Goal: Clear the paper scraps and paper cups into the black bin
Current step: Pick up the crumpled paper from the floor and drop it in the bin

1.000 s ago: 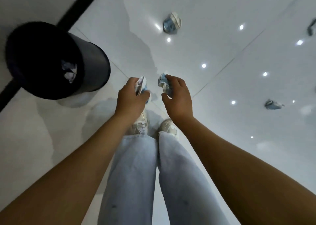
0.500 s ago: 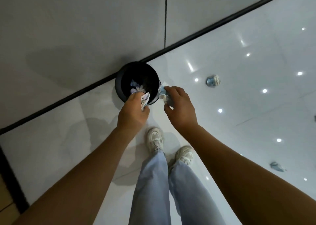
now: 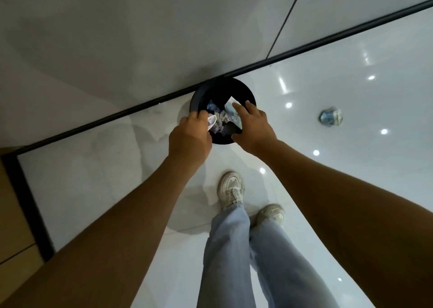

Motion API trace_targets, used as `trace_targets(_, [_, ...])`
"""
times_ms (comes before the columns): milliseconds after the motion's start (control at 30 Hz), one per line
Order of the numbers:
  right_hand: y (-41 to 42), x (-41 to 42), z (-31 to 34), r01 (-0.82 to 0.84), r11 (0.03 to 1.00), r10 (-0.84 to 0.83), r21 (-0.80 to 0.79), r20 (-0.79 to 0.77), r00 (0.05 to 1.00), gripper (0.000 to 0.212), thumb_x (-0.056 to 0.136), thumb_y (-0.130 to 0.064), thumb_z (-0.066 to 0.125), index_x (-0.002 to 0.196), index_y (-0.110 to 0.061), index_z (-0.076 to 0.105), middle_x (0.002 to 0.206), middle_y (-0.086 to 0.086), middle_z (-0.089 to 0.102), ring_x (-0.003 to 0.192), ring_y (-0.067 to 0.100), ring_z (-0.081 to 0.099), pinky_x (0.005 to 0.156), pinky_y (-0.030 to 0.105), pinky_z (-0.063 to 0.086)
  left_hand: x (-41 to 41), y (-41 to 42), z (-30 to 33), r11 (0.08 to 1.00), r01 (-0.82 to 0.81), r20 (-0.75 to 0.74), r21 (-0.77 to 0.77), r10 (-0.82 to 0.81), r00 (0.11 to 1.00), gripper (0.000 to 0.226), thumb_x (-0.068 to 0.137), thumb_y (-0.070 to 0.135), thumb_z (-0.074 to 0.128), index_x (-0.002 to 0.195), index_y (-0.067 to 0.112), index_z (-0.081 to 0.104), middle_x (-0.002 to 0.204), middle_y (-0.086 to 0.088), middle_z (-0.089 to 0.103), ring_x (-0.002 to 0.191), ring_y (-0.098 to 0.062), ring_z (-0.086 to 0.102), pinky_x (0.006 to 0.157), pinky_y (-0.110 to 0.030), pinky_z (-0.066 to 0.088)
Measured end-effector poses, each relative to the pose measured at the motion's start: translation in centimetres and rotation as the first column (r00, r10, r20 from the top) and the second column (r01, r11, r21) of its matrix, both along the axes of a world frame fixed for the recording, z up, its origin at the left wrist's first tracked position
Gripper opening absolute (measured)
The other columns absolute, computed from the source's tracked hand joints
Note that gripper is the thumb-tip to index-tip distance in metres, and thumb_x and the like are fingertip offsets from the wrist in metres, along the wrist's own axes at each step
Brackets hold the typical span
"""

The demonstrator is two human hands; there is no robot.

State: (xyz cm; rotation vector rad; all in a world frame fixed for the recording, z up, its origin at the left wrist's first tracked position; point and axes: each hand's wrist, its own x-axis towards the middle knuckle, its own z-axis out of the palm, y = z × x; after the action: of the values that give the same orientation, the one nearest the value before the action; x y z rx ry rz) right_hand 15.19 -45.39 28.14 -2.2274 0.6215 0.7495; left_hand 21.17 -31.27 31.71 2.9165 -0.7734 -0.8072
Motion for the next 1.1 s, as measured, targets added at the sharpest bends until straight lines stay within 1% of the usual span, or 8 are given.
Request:
trace_targets(100, [-0.5, -0.2, -1.0, 0.01, 1.0, -0.009, 0.01, -0.027, 1.0, 0.074, 0.087, -0.019, 0.064, 0.151, -0.021, 0.026, 0.158, 0.009, 0.021, 0.141, 0.034, 0.023, 0.109, 0.048, 0.035, 0.3, -0.5, -1.0, 0.998, 0.038, 0.005, 0.055, -0.038, 0.999, 0.042, 0.093, 0.017, 0.054, 0.132, 0.011, 0.042, 0.121, -0.012, 0.052, 0.109, -0.028, 0.052, 0.078, -0.036, 0.048])
trace_targets(233, [-2.0, -2.1, -1.3, 0.078, 0.997, -0.078, -0.009, 0.0, 0.997, 0.064, 0.088, -0.016, 0.061, 0.146, -0.017, 0.035, 0.147, 0.009, 0.038, 0.132, 0.032, 0.036, 0.099, 0.045, 0.042, 0.2, -2.6, -2.7, 0.972, 0.172, -0.007, 0.16, -0.173, 0.985, 0.045, 0.091, 0.013, 0.056, 0.133, 0.011, 0.04, 0.126, -0.012, 0.051, 0.114, -0.029, 0.05, 0.084, -0.036, 0.045])
trace_targets(400, [-4.2, -4.4, -1.5, 0.154, 0.988, -0.154, -0.015, -0.004, 0.988, 0.063, 0.089, -0.016, 0.06, 0.146, -0.018, 0.035, 0.147, 0.007, 0.038, 0.134, 0.029, 0.036, 0.099, 0.04, 0.041, 0.6, -5.3, -5.3, 0.912, 0.264, -0.058, 0.312, -0.259, 0.964, 0.067, 0.089, 0.021, 0.063, 0.144, 0.012, 0.025, 0.14, -0.014, 0.041, 0.126, -0.032, 0.043, 0.102, -0.042, 0.036])
trace_targets(467, [-5.1, -5.2, -1.4, 0.18, 0.983, -0.18, -0.019, 0.004, 0.984, 0.063, 0.088, -0.017, 0.06, 0.146, -0.019, 0.035, 0.147, 0.007, 0.038, 0.133, 0.029, 0.038, 0.098, 0.04, 0.041, 0.3, -6.0, -5.7, 0.899, 0.269, -0.084, 0.347, -0.256, 0.963, 0.067, 0.09, 0.024, 0.062, 0.144, 0.012, 0.025, 0.142, -0.016, 0.039, 0.128, -0.033, 0.04, 0.105, -0.043, 0.034])
trace_targets(700, [-8.4, -8.9, 1.8, 0.302, 0.952, -0.303, -0.056, -0.007, 0.953, 0.06, 0.09, -0.016, 0.057, 0.146, -0.017, 0.035, 0.15, 0.007, 0.036, 0.135, 0.027, 0.034, 0.101, 0.041, 0.043, -2.8, -9.2, -2.2, 0.922, 0.348, -0.068, 0.167, -0.342, 0.937, 0.04, 0.095, 0.028, 0.049, 0.13, 0.009, 0.042, 0.126, -0.014, 0.053, 0.118, -0.031, 0.049, 0.103, -0.041, 0.035])
trace_targets(900, [-13.3, -14.1, 3.5, 0.307, 0.94, -0.319, -0.146, -0.069, 0.945, 0.058, 0.092, -0.018, 0.055, 0.146, -0.018, 0.034, 0.151, 0.008, 0.034, 0.132, 0.03, 0.036, 0.101, 0.041, 0.042, -6.4, -15.2, 0.8, 0.888, 0.458, -0.057, 0.035, -0.456, 0.888, 0.037, 0.095, 0.026, 0.045, 0.125, 0.005, 0.048, 0.119, -0.016, 0.055, 0.11, -0.032, 0.05, 0.096, -0.041, 0.037])
trace_targets(1000, [-16.5, -16.6, 3.3, 0.353, 0.922, -0.371, -0.159, -0.104, 0.923, 0.057, 0.092, -0.019, 0.054, 0.146, -0.018, 0.035, 0.15, 0.008, 0.034, 0.131, 0.03, 0.037, 0.099, 0.041, 0.043, -8.3, -19.1, 1.1, 0.872, 0.49, -0.087, 0.003, -0.488, 0.869, 0.036, 0.096, 0.025, 0.044, 0.124, 0.003, 0.05, 0.119, -0.016, 0.056, 0.109, -0.033, 0.051, 0.092, -0.041, 0.039])
trace_targets(1100, [-20.2, -18.8, 2.6, 0.393, 0.905, -0.413, -0.165, -0.115, 0.903, 0.057, 0.092, -0.018, 0.053, 0.146, -0.018, 0.035, 0.151, 0.008, 0.034, 0.131, 0.03, 0.037, 0.1, 0.041, 0.042, -10.3, -23.4, 0.5, 0.854, 0.519, -0.112, 0.043, -0.512, 0.852, 0.034, 0.097, 0.027, 0.042, 0.124, 0.008, 0.049, 0.12, -0.013, 0.056, 0.108, -0.029, 0.053, 0.091, -0.038, 0.041])
